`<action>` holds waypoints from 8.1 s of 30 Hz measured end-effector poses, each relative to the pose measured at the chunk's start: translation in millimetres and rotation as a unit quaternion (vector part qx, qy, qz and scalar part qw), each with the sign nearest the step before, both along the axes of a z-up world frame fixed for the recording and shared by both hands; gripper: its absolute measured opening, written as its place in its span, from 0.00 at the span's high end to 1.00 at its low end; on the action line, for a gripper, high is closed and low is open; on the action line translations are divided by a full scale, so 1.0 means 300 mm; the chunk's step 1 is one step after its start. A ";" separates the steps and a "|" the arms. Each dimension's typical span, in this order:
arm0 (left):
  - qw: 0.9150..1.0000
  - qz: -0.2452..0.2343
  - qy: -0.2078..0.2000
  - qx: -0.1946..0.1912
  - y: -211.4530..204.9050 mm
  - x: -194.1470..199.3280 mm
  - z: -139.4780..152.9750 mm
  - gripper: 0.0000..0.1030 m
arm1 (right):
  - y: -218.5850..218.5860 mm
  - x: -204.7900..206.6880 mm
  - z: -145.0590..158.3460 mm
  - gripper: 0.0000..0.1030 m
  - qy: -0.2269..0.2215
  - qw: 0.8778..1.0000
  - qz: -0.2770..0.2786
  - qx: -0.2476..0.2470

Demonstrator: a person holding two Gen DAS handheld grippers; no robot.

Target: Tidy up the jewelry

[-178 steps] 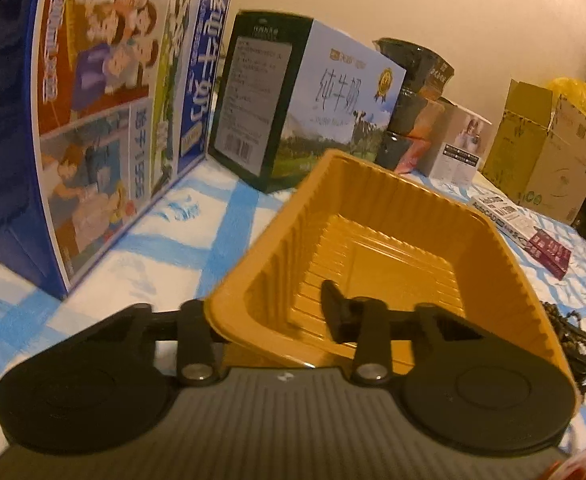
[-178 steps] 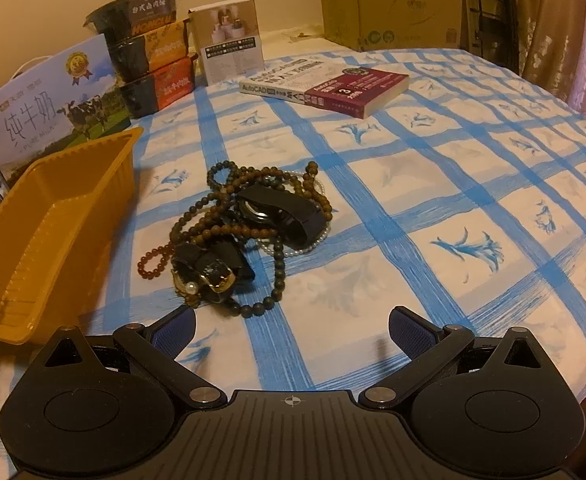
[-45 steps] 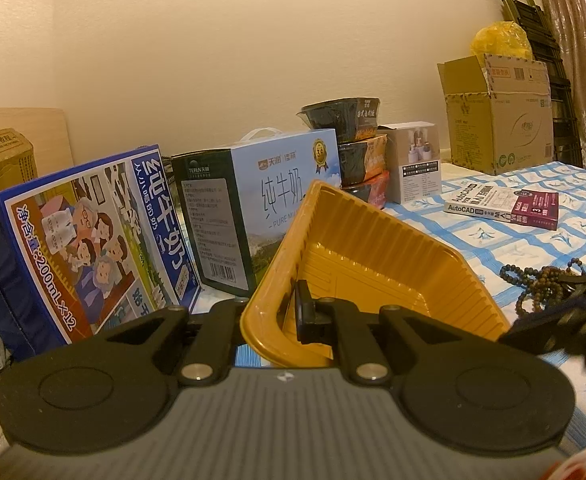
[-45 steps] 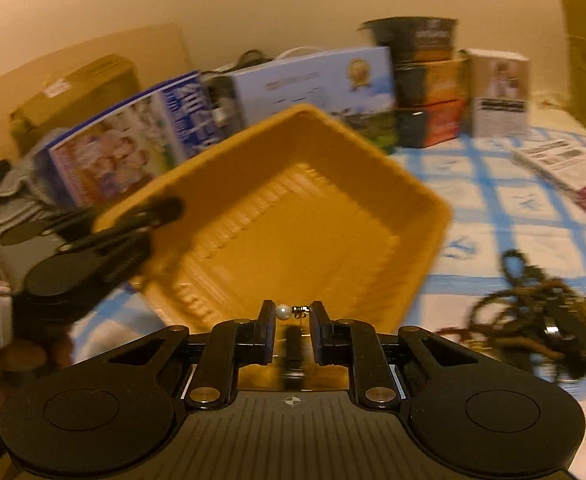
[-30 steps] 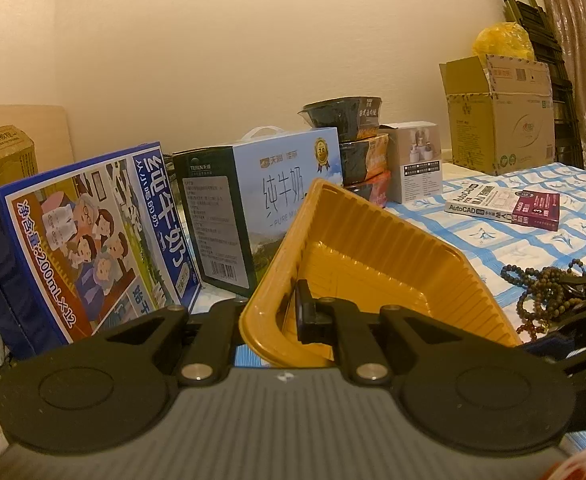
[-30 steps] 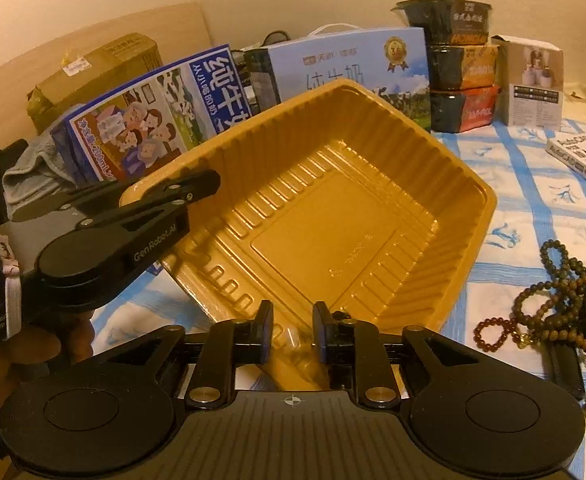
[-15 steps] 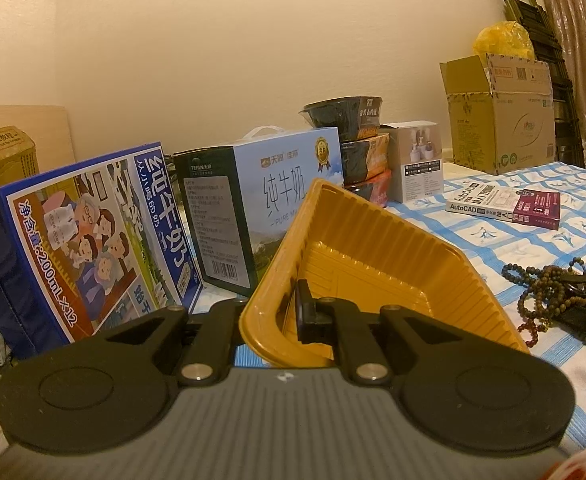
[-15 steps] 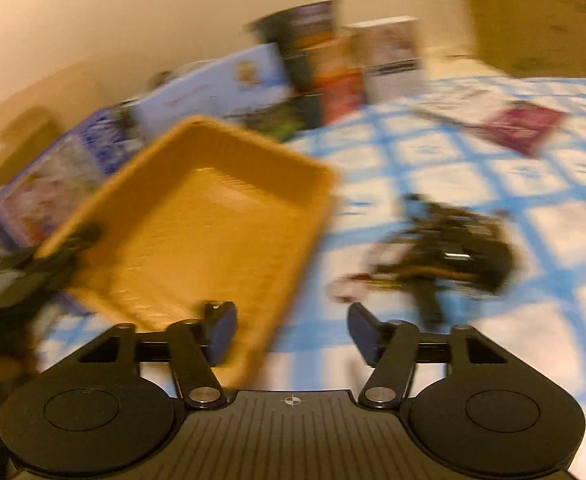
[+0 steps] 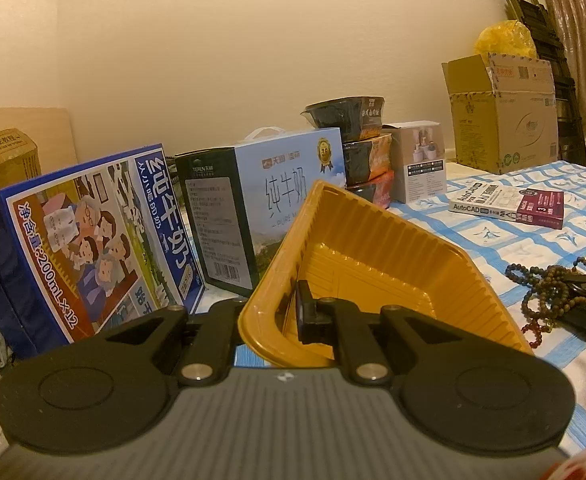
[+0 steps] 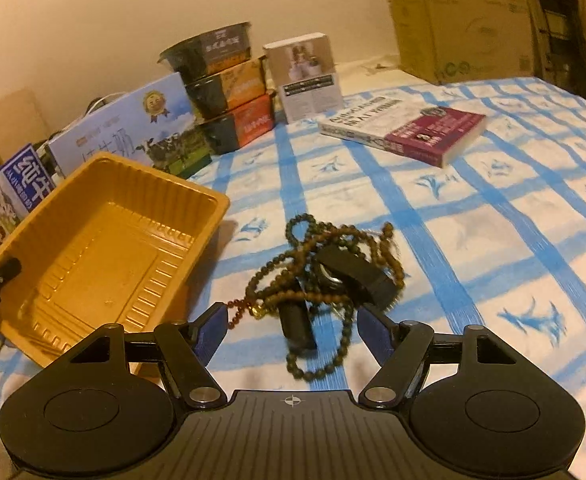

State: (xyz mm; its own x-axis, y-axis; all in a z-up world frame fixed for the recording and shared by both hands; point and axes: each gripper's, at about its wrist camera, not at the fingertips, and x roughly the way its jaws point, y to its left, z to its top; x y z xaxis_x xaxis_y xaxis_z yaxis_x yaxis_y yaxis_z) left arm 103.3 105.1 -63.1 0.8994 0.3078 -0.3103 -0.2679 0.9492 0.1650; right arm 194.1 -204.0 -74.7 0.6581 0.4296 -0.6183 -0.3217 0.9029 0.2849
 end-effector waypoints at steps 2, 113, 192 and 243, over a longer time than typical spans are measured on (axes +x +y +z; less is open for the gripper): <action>1.000 -0.001 -0.001 0.002 -0.002 0.005 -0.001 0.89 | 0.024 0.026 -0.012 0.41 -0.002 1.000 0.007 -0.009; 1.000 -0.004 -0.007 -0.006 0.000 0.084 -0.027 0.89 | 0.273 0.035 -0.190 0.95 0.013 0.987 0.093 -0.128; 1.000 -0.008 -0.007 -0.010 -0.003 0.077 -0.022 0.90 | 0.369 0.023 0.212 0.96 -0.041 0.978 0.179 0.095; 1.000 -0.007 0.001 -0.008 0.001 0.080 -0.015 0.90 | 0.216 0.103 -0.185 0.60 -0.037 0.970 0.114 -0.212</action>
State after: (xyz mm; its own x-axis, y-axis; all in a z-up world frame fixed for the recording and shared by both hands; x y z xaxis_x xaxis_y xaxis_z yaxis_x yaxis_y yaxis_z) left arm 127.3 105.3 -67.6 0.9029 0.2907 -0.3167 -0.2546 0.9552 0.1507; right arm 225.0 -139.1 -130.1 0.6244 0.2861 -0.7268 -0.5327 0.8365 -0.1283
